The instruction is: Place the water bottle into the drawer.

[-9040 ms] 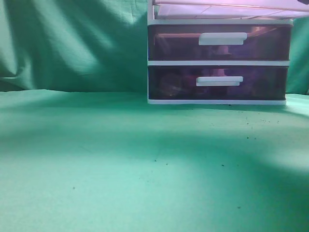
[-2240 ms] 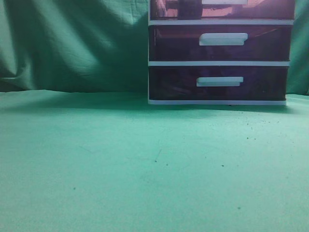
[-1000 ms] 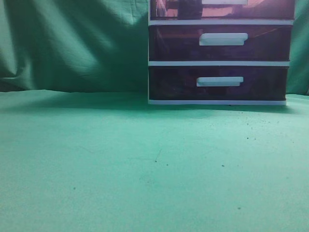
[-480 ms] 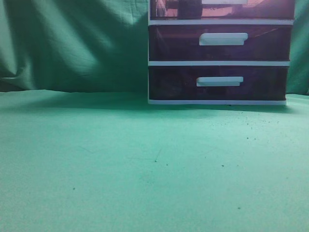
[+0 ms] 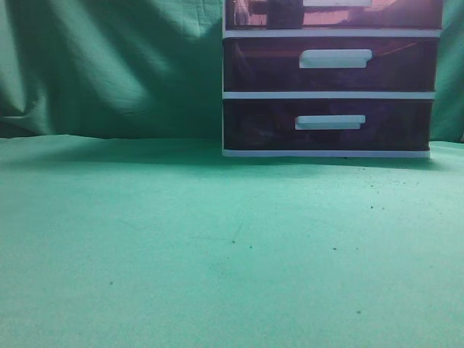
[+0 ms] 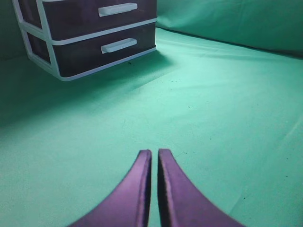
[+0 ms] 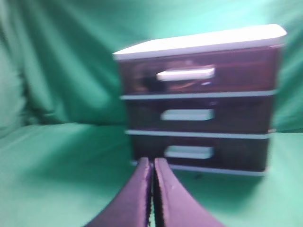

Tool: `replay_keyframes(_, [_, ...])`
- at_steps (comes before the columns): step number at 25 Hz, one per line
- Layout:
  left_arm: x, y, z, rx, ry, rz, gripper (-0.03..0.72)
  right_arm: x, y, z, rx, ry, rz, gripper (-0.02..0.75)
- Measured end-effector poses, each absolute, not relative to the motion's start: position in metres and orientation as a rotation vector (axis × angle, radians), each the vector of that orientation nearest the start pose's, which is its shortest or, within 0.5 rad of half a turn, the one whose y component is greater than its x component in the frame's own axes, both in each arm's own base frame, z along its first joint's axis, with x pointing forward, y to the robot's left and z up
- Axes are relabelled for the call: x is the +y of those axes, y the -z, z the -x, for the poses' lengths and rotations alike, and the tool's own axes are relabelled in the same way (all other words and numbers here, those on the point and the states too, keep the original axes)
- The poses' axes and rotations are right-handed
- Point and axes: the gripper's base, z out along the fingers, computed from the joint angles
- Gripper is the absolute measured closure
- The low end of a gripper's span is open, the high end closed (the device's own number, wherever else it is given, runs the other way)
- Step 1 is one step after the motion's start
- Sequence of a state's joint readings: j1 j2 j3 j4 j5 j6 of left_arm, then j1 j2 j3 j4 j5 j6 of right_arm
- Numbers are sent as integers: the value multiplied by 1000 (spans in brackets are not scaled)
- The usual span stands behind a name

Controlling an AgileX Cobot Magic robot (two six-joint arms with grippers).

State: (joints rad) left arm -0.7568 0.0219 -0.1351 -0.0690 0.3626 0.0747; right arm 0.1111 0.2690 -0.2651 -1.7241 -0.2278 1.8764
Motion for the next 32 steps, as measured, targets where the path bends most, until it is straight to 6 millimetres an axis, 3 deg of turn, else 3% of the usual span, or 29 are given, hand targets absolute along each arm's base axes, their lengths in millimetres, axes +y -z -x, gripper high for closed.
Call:
replay_keyframes(6, [-36, -225, -35, 1631, 568, -678, 688, 16, -274, -77, 1527, -167, 128, 738])
replay_keyframes(14, [-36, -225, -35, 1631, 568, -678, 688, 14, -213, -74, 1667, -206, 65, 738])
replay_keyframes(23, [-36, -225, -35, 1631, 568, -678, 688, 17, -205, -65, 1616, -313, 23, 738])
replay_keyframes(28, [-36, -225, -35, 1631, 568, -678, 688, 11, -207, -66, 1586, -162, 77, 738])
replay_keyframes(32, [-36, -225, -35, 1629, 568, -677, 688, 2, -190, -65, 1765, -94, -17, 738])
